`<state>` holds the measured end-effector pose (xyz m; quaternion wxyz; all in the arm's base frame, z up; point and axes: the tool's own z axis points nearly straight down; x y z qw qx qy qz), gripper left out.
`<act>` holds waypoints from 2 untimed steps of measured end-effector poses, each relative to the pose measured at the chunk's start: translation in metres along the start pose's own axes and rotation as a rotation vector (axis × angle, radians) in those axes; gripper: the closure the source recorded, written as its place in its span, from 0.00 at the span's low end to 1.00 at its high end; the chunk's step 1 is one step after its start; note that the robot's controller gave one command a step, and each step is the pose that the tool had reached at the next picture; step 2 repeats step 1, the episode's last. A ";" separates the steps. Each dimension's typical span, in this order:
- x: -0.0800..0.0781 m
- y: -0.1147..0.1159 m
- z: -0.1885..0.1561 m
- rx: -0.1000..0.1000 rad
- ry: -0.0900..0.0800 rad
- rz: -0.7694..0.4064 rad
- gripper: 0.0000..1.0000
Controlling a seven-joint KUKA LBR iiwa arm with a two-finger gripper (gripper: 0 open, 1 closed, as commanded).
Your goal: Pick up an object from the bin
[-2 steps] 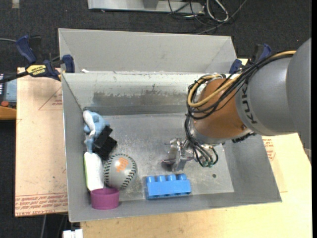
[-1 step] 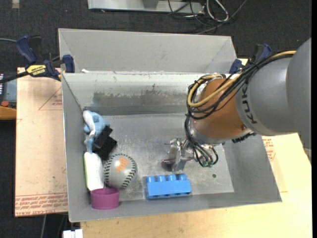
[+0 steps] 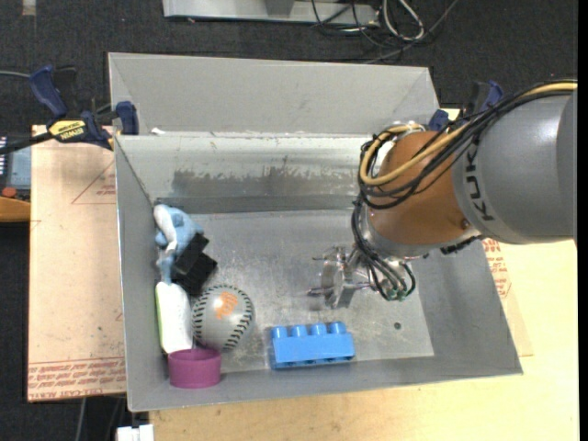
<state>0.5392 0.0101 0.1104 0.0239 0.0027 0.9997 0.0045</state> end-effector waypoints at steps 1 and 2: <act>0.003 0.000 0.021 -0.001 0.000 0.025 1.00; 0.003 0.000 0.021 -0.001 0.000 0.025 1.00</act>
Offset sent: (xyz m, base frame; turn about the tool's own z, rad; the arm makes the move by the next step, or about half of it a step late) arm -0.0014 -0.0068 0.0767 -0.0058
